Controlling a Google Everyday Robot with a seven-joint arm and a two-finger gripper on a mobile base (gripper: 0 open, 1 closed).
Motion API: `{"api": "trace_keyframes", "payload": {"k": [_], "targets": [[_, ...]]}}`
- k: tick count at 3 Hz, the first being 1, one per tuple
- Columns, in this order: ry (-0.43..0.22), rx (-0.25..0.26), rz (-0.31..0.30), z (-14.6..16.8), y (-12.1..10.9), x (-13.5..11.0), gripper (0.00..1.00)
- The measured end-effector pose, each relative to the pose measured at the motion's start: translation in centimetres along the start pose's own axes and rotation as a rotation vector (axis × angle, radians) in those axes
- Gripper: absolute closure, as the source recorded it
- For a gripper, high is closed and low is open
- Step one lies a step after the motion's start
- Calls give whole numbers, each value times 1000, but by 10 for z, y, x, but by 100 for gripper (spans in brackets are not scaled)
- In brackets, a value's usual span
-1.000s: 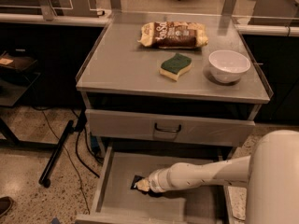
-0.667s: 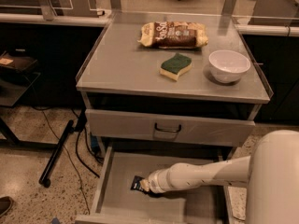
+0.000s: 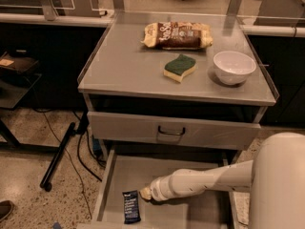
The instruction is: Pick rxbar blueberry from middle drawer and place on counter
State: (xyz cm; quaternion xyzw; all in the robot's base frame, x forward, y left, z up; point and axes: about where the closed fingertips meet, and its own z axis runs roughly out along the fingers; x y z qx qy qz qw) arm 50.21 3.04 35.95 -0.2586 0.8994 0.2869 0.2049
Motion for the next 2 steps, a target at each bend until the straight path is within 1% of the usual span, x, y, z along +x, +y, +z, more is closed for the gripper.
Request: {"api": "trace_keyframes", "payload": {"k": [1,2], "targets": [[-7,-6,20,-4,-1,-5,100],[-74,-31,66,-22,1,-19,100]]}}
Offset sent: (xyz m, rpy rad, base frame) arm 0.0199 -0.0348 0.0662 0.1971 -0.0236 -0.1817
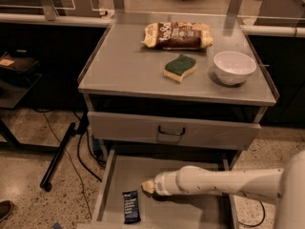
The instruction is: Pick rxbar blueberry from middle drawer and place on counter
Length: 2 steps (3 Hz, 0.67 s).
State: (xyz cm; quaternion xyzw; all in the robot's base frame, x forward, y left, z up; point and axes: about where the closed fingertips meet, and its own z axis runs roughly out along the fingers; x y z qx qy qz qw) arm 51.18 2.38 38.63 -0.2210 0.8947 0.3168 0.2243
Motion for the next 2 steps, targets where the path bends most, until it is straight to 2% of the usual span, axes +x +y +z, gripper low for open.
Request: {"api": "trace_keyframes", "payload": {"k": [1,2], "targets": [[-106,40,118,-67,-9,-15,100],[-140,159,213,-138,-26,-5,100]]}}
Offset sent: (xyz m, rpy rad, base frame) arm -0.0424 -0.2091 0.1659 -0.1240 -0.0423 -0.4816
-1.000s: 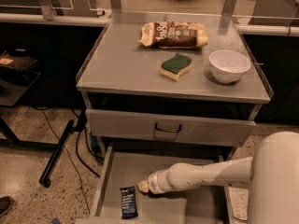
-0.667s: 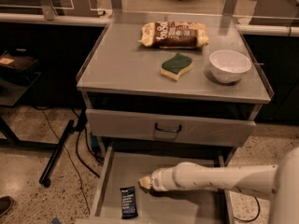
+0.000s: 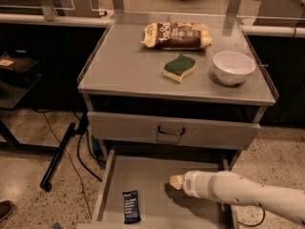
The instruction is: Pick rxbar blueberry from middle drawer and place on counter
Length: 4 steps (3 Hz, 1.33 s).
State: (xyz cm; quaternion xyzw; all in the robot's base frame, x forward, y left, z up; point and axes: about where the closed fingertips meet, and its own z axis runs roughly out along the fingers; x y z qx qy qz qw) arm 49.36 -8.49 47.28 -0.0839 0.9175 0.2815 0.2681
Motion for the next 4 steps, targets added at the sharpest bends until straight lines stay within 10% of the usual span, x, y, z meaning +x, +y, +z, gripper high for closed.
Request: {"api": "trace_keyframes", "payload": {"k": [2,4], "targets": [[39,401,290,-176,-92,76,100],[13,603,439,-282,-147,133,81]]}}
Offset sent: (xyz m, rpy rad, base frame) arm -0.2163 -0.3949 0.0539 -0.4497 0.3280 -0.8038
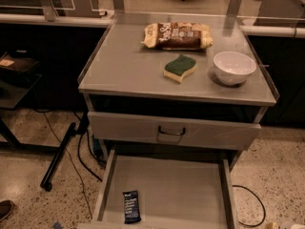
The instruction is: Pick rxbar blueberry from middle drawer and place on counter
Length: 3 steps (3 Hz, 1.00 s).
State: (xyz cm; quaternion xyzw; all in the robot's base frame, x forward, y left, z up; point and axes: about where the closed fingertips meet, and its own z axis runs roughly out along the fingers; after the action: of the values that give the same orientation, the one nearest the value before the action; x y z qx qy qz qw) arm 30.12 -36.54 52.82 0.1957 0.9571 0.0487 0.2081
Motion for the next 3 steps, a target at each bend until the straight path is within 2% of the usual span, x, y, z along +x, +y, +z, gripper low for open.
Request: {"api": "trace_keyframes", "payload": {"k": [1,2,3], "targets": [[-4,9,-3,3,-1,-6,85],[-49,29,-17,25,-2,-42,100],[-73,92,-25,82,-2,-104,100]]}}
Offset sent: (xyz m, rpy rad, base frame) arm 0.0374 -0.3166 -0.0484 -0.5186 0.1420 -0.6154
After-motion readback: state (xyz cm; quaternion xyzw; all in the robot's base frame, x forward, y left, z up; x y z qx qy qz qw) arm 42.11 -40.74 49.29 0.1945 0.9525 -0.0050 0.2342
